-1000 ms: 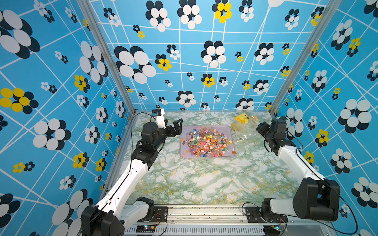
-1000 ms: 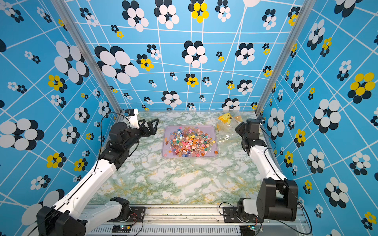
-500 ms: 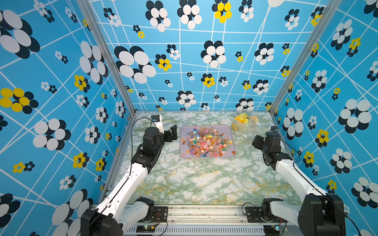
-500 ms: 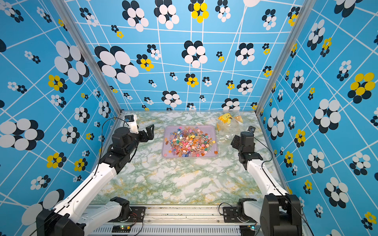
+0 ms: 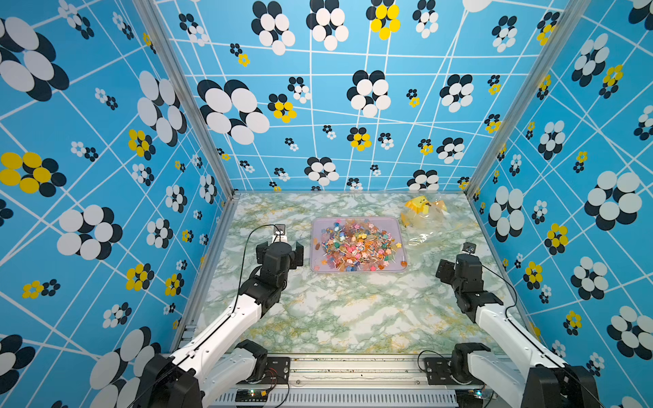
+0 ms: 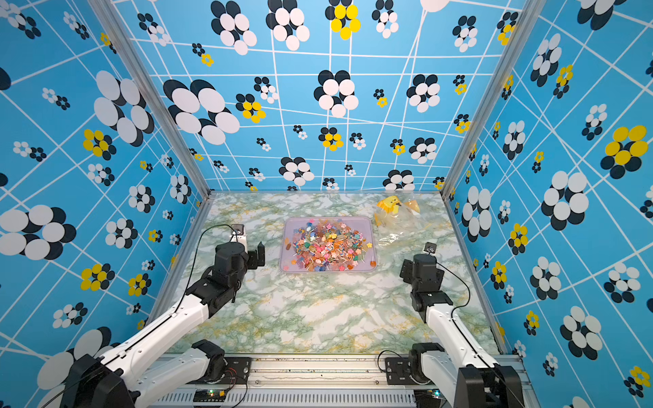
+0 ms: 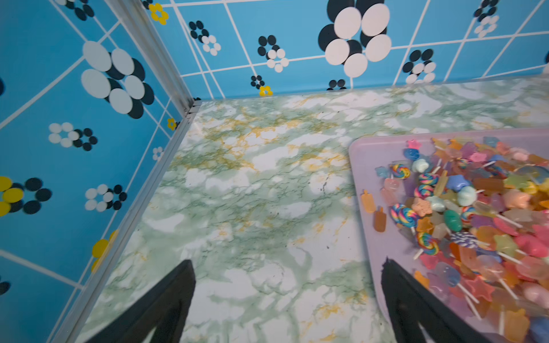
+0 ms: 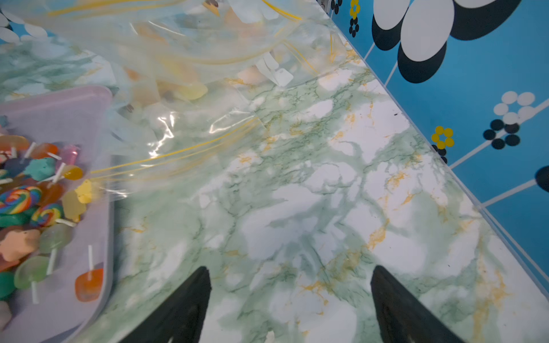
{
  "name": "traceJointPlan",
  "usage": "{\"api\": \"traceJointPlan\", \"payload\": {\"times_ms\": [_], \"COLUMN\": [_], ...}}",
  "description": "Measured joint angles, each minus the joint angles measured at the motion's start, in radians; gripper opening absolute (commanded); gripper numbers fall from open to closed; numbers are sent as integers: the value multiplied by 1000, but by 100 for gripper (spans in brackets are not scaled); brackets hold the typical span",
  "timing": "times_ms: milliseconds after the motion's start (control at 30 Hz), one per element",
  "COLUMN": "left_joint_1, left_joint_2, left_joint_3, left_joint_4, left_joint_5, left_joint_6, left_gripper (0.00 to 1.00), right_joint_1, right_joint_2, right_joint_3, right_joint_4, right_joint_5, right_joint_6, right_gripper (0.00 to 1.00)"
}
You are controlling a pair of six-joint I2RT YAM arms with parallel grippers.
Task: Pour candies out of the ziploc bag
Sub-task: Place the ziploc bag at the center of the board, then reset both arms
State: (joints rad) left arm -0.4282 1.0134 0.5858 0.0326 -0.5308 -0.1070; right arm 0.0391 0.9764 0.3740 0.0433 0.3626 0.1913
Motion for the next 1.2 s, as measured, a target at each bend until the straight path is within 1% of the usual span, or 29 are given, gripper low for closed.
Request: {"api": "traceJointPlan", "payload": {"times_ms": [200,400,567,700,933,1100,1200], "left_joint_1": [0,0,0,2,2,0,-2], "left_joint_2": [-1,-42,1,50,106,109,87], "left_joint_3": [-69,-161,-216,-221,-215,-214,-214], "left_joint_4": [5,40,82,98,118,126,125], "left_joint_5": [-92,-167,-204,-219,-256,-280,-301], "left_joint_6": [20,42,40,41,21,10,10], "left_gripper": [100,100,100,99,99,99,99], "right_joint_1": [12,13,13,15,19,20,20], "right_joint_2": [7,10,-50,-54,-10,23,42], "right_joint_3": [-29,-29,-30,-31,-32,-33,-33], "right_joint_4": [19,-10,-33,-32,11,70,81], "right_joint_5": [2,-2,4,17,29,29,29], "right_joint_6": [-16,-8,8,11,7,6,3], "right_gripper": [99,99,99,99,99,99,99]}}
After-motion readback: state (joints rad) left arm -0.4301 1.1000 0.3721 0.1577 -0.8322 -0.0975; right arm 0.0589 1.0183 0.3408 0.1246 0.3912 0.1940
